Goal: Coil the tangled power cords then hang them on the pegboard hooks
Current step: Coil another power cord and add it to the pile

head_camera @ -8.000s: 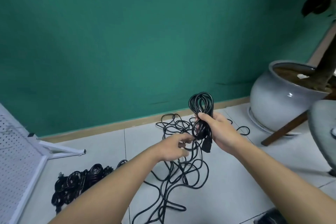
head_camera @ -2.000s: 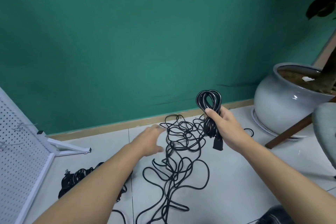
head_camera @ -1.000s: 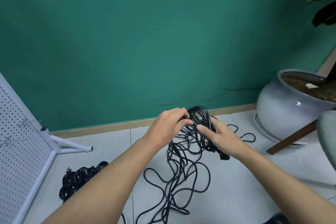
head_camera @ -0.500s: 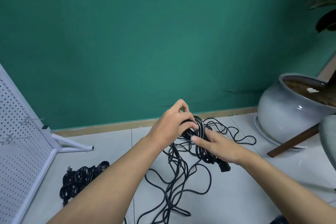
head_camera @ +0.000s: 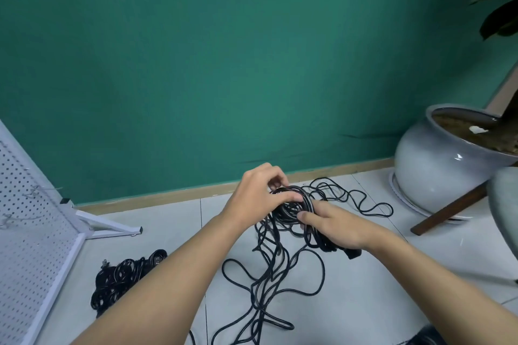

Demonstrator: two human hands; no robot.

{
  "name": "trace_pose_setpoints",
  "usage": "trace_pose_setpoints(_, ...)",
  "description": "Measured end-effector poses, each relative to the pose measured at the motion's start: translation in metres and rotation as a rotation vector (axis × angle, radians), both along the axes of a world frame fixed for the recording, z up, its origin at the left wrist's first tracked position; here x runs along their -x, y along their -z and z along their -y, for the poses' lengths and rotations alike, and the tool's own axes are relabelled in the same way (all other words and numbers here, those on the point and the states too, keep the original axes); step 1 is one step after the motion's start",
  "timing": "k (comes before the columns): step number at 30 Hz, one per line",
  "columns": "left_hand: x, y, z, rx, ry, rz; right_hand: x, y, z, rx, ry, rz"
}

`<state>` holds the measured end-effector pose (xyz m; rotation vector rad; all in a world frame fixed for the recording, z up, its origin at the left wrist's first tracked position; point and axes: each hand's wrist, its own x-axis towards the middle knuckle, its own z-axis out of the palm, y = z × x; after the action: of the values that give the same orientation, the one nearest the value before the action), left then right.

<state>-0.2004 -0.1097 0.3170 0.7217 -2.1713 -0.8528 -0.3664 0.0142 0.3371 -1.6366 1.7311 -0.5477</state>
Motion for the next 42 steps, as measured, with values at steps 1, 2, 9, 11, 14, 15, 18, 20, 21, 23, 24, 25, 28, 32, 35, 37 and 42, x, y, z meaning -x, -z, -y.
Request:
trace_pose_setpoints(1,0.0,0.001,0.0,-0.087,-0.026,-0.012,0.001,-0.001,0.0,0.026,0.031,0.037)
trace_pose_setpoints(2,0.001,0.002,0.0,-0.192,-0.029,-0.031,0.001,-0.002,0.001,0.051,0.061,0.079)
trace_pose_setpoints(9,-0.003,0.008,0.002,-0.573,-0.006,-0.117,0.008,-0.006,0.001,0.092,0.123,0.233)
trace_pose_setpoints(11,-0.002,0.006,0.001,-0.606,-0.048,-0.142,0.011,-0.004,0.003,0.108,0.131,0.216)
trace_pose_setpoints(14,0.001,0.003,0.003,-0.559,-0.097,-0.112,0.016,-0.003,0.006,0.164,0.182,0.193)
trace_pose_setpoints(15,0.002,0.002,0.002,-0.562,-0.099,-0.107,0.018,-0.001,0.007,0.179,0.191,0.184)
trace_pose_setpoints(18,0.009,-0.001,-0.005,-0.602,-0.133,-0.175,0.018,0.005,0.01,0.205,0.199,0.184)
trace_pose_setpoints(20,0.014,-0.004,-0.009,-0.647,-0.142,-0.263,0.015,0.011,0.013,0.233,0.191,0.213)
trace_pose_setpoints(21,0.015,-0.006,-0.011,-0.668,-0.144,-0.296,0.013,0.012,0.014,0.248,0.191,0.229)
trace_pose_setpoints(23,0.018,-0.007,-0.012,-0.693,-0.167,-0.333,0.01,0.013,0.016,0.259,0.196,0.282)
trace_pose_setpoints(24,0.02,-0.007,-0.012,-0.692,-0.187,-0.345,0.009,0.013,0.016,0.255,0.2,0.319)
trace_pose_setpoints(25,0.021,-0.006,-0.013,-0.673,-0.211,-0.348,0.009,0.014,0.016,0.244,0.21,0.362)
trace_pose_setpoints(28,0.025,-0.003,-0.013,-0.519,-0.302,-0.303,0.009,0.015,0.016,0.187,0.227,0.47)
trace_pose_setpoints(32,0.03,-0.007,-0.019,-0.488,-0.313,-0.364,0.008,0.014,0.015,0.156,0.228,0.525)
trace_pose_setpoints(35,0.031,-0.006,-0.019,-0.534,-0.328,-0.391,0.007,0.015,0.015,0.157,0.242,0.527)
trace_pose_setpoints(37,0.025,0.0,-0.016,-0.508,-0.25,-0.227,0.007,0.015,0.014,0.167,0.273,0.531)
trace_pose_setpoints(42,0.009,0.011,-0.018,-0.575,0.129,0.063,0.014,0.012,0.014,0.218,0.334,0.535)
